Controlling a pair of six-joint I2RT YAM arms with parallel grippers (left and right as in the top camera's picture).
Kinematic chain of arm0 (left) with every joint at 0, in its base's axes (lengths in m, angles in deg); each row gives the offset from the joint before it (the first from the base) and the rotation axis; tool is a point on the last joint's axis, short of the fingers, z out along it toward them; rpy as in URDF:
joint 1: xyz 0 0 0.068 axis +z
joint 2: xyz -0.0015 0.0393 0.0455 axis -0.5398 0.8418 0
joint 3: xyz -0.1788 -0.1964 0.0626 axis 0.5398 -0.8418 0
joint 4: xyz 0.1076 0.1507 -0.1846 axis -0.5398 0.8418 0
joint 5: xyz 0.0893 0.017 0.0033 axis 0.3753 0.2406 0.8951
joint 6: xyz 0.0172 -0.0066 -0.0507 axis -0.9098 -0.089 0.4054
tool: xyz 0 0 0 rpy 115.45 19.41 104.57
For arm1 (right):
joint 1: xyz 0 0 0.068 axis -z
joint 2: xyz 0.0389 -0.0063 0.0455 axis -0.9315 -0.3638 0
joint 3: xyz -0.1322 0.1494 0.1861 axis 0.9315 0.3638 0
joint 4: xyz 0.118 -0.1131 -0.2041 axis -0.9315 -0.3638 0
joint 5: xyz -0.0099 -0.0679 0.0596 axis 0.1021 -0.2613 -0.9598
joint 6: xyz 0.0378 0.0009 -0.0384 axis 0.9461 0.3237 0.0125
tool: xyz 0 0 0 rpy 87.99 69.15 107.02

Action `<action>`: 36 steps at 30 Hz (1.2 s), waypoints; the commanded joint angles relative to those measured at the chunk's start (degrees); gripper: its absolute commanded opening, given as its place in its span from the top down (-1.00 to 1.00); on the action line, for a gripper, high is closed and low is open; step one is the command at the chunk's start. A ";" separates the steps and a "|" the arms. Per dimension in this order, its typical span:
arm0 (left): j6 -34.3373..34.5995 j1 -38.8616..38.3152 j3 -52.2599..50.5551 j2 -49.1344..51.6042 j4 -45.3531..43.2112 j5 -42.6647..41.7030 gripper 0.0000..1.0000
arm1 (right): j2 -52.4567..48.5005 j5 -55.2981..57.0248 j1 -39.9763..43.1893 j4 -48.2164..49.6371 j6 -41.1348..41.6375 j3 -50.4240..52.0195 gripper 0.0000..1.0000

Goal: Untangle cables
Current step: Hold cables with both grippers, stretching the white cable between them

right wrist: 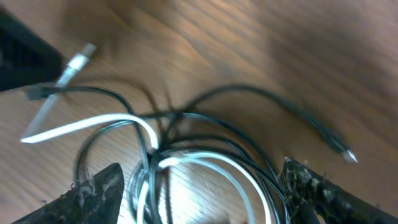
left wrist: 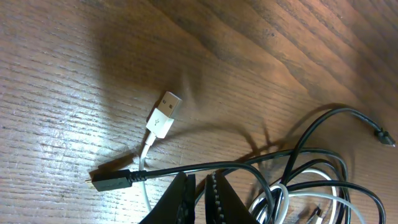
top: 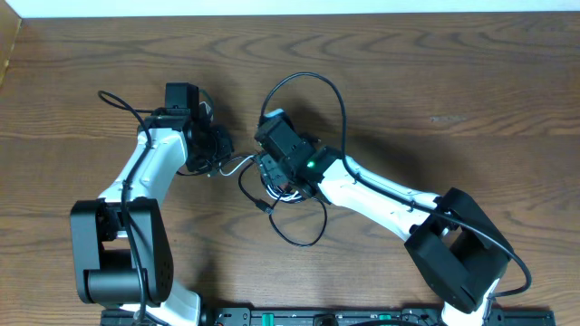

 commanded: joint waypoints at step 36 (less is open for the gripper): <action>-1.18 0.09 -0.35 -0.15 0.17 -0.70 0.75 | -3.85 -2.71 -0.81 -13.40 3.98 0.46 0.07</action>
